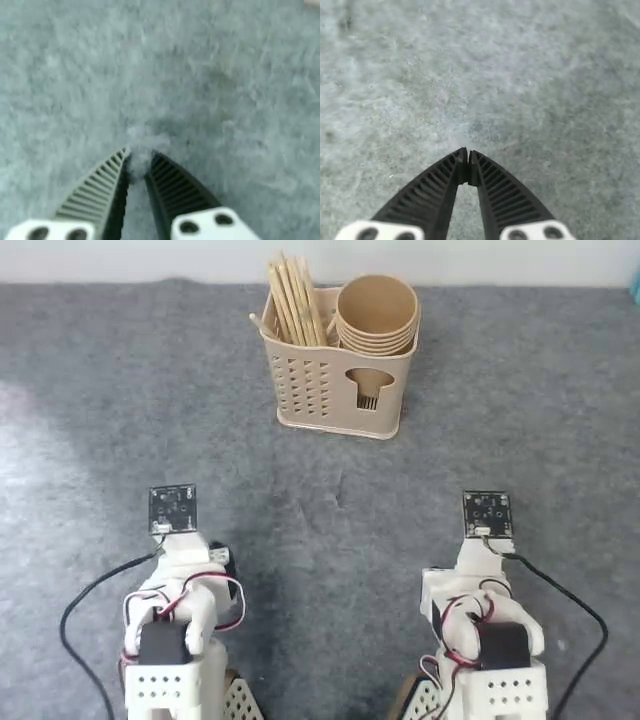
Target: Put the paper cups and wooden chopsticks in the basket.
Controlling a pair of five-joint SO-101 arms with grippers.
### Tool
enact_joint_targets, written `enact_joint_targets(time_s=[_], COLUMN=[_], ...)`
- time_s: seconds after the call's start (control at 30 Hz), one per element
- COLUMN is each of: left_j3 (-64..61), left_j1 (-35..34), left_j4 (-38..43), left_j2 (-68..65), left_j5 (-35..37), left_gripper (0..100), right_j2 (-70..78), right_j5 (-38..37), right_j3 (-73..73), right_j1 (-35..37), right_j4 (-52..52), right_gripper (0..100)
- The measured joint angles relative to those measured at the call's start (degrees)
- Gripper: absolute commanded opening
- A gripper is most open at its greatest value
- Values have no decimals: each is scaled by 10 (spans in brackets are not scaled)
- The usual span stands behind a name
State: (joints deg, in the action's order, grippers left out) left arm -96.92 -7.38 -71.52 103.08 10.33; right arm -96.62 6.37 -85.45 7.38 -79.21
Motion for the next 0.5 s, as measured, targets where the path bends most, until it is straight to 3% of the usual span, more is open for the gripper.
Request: enact_joint_targets(time_s=[0.5], left_j3=[0], left_j1=[0], left_j4=[-7], left_j2=[0], left_j5=[1], left_gripper=[12], right_j2=[-17], right_j5=[0], right_j3=[-103], right_j1=[2], right_j4=[99], right_gripper=[8])
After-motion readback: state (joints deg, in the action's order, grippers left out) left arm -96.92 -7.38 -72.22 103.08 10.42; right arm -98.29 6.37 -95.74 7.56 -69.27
